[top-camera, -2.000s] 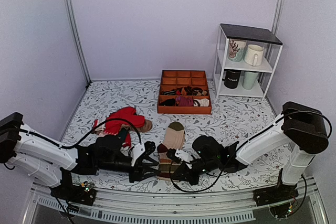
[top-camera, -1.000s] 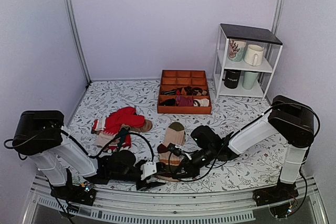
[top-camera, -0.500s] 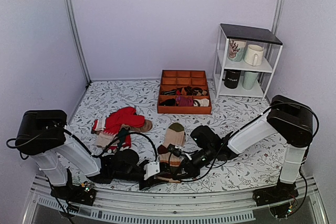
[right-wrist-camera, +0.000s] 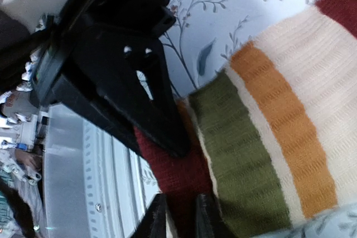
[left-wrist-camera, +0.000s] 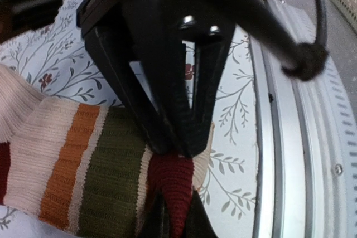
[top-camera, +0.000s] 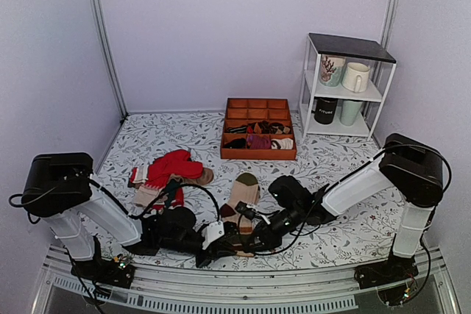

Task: Roll the socks
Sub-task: Roll a pair of socks at the center of the board.

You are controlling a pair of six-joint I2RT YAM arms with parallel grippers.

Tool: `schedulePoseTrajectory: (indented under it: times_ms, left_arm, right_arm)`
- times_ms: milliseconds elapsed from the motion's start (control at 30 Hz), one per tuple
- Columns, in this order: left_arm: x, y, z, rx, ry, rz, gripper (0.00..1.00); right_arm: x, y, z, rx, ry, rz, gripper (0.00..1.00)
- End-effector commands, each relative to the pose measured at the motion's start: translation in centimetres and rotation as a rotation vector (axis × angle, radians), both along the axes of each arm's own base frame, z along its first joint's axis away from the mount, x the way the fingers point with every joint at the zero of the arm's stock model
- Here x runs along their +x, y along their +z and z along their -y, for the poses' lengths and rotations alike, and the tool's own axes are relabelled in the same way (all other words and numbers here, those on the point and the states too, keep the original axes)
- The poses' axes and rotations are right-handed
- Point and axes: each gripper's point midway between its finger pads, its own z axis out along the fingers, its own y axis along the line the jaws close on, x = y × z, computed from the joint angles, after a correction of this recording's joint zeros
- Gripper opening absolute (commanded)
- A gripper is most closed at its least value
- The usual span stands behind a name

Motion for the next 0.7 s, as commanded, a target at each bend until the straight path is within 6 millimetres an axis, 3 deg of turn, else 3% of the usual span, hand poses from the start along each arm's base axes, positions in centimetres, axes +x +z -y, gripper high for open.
schedulePoseTrajectory:
  times_ms: [0,67,133,267,433,567,667]
  left_arm:
    - [-2.4,-4.3,-3.0,0.181,0.090,-0.348,0.00]
    - [-3.2,-5.2,-4.1,0.226,0.128,-0.458,0.00]
    - [-3.9,-5.8,-4.9,0.254,0.155,-0.554,0.00]
    - [-4.8,-6.3,-6.3,0.285,0.196,-0.694,0.00]
    - [-4.6,-6.8,-6.7,0.320,0.223,-0.743,0.00]
    - [-4.7,-7.6,-6.8,0.337,0.224,-0.761,0.00]
    - [-4.9,-8.0,-6.9,0.342,0.218,-0.771,0.00]
  right_arm:
    - [1.4,-0.7,3.3,-0.122,-0.117,0.168,0.29]
    - [2.5,3.7,2.7,0.038,-0.144,0.316,0.39]
    - [2.3,6.9,2.5,0.154,-0.137,0.467,0.45]
    - [0.8,9.2,2.7,0.262,-0.041,0.762,0.49]
    - [-0.9,7.7,1.5,0.235,0.080,0.905,0.51]
    - [-2.4,3.8,0.3,0.140,0.154,0.933,0.51]
    - [-2.7,2.5,-0.3,0.111,0.177,0.948,0.51]
